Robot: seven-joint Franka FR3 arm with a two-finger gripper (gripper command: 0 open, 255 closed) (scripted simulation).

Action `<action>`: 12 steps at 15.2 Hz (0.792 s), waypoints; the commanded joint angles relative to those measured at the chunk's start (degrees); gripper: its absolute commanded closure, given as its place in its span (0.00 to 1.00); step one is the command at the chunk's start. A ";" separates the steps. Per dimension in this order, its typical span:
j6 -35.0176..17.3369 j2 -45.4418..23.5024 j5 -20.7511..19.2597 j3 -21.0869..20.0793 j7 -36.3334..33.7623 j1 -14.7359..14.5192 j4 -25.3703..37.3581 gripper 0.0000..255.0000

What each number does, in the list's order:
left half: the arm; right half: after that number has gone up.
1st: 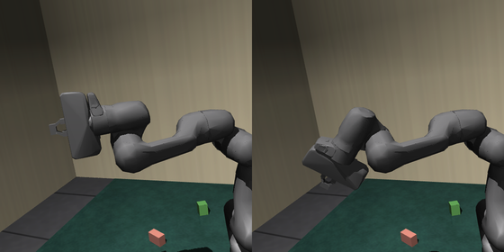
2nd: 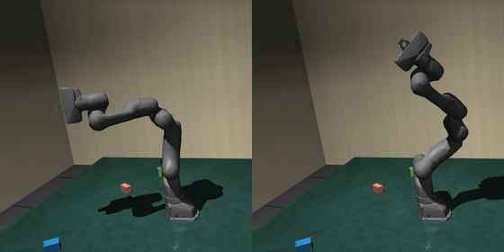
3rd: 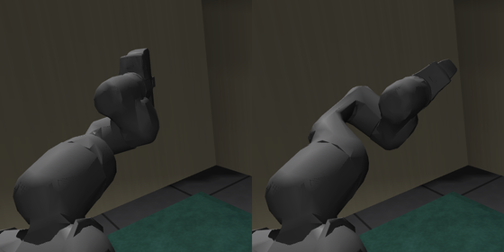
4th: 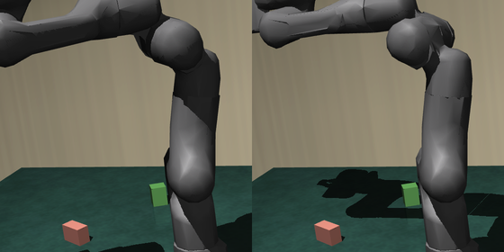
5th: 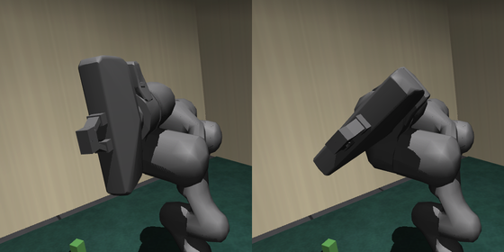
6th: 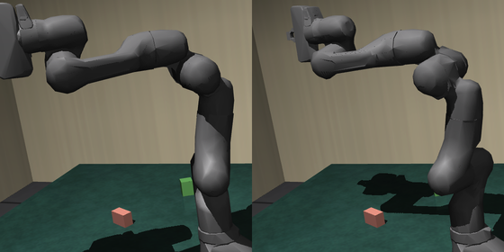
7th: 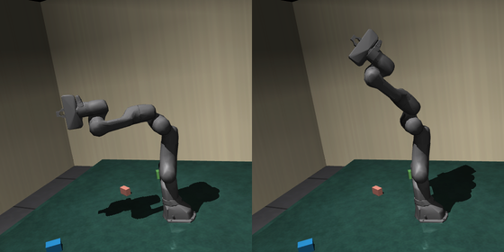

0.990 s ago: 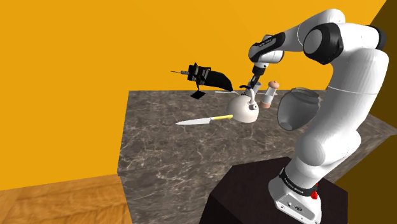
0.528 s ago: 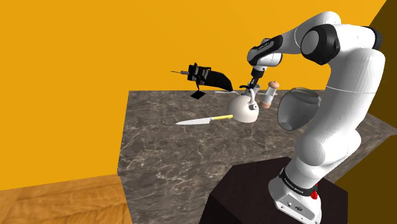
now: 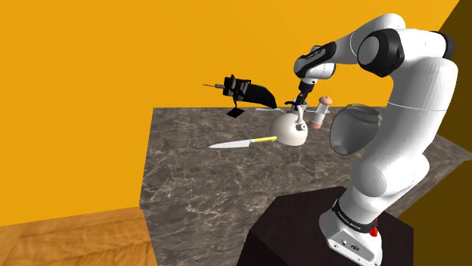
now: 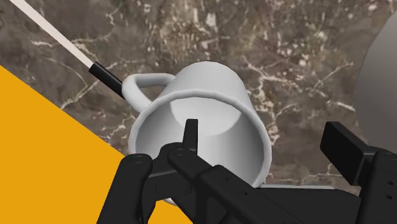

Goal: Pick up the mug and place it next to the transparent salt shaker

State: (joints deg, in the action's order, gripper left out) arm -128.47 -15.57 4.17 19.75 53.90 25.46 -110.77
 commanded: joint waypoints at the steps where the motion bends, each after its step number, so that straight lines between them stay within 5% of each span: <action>1: 0.00 0.00 0.00 0.00 0.00 0.00 0.00 0.00; 5: 6.27 3.67 -1.63 0.43 -1.07 -0.59 2.81 0.00; 12: 6.27 3.67 -1.64 0.42 -1.07 -0.57 2.81 0.00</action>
State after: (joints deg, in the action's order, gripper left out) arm -122.21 -11.90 2.54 20.17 52.83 24.89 -107.96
